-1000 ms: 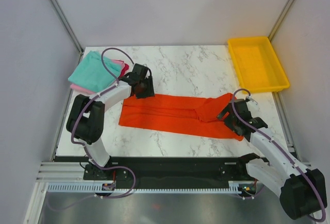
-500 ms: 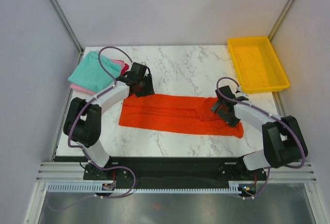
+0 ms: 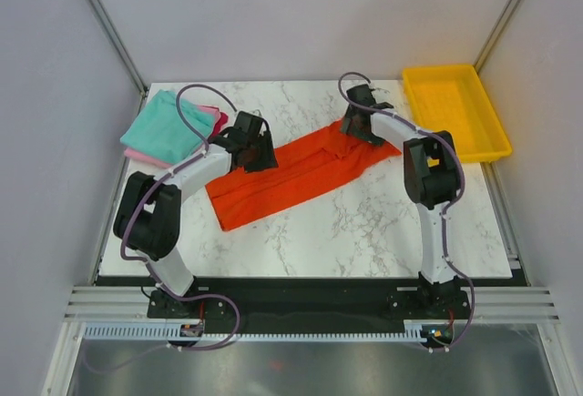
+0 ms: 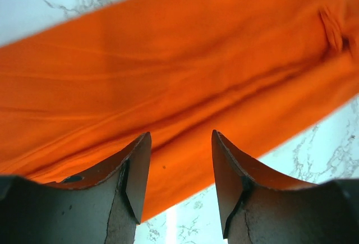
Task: Fold and stack the t-shirts
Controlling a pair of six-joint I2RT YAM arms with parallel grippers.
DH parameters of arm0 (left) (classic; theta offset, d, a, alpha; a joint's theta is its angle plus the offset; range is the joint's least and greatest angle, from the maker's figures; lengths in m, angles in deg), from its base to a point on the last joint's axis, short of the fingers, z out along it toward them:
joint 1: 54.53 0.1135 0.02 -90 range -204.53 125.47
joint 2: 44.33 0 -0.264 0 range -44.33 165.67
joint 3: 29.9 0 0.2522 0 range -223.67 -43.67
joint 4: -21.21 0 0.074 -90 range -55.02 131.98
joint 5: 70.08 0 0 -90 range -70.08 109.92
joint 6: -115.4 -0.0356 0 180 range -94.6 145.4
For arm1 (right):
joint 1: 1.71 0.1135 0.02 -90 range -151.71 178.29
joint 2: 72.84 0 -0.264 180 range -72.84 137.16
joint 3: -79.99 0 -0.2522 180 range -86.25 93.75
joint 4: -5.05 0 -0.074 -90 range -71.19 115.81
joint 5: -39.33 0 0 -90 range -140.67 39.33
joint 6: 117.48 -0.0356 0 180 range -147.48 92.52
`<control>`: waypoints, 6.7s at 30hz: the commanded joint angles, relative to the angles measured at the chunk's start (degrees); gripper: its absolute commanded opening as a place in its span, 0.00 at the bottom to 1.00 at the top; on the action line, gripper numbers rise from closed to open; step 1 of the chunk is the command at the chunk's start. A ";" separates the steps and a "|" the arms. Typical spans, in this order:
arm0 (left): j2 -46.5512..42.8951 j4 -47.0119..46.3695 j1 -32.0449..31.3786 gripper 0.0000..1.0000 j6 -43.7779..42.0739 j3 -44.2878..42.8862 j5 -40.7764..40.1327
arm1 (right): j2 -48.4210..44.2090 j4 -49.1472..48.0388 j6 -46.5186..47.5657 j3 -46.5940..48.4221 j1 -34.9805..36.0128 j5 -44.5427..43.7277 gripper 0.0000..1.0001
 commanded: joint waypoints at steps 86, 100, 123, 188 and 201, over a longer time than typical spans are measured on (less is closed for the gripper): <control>-11.21 1.31 -30.08 0.73 10.53 6.20 -7.88 | -50.27 -23.30 -2.88 -54.95 -12.15 26.54 0.92; -17.49 -7.65 -28.05 0.65 15.62 29.42 -2.79 | -47.75 -19.16 0.81 -51.19 -5.90 18.01 0.84; -25.11 -24.44 -28.67 0.02 18.35 47.26 8.73 | -6.35 -31.91 -0.32 -22.62 -4.85 27.42 0.75; 47.46 -7.47 11.15 0.31 17.21 -51.78 8.47 | 7.28 -31.74 -1.73 -6.61 -3.79 22.85 0.77; 47.82 -19.33 11.15 0.02 17.65 -51.96 9.17 | 8.69 -31.91 -1.99 -5.04 -3.79 23.46 0.75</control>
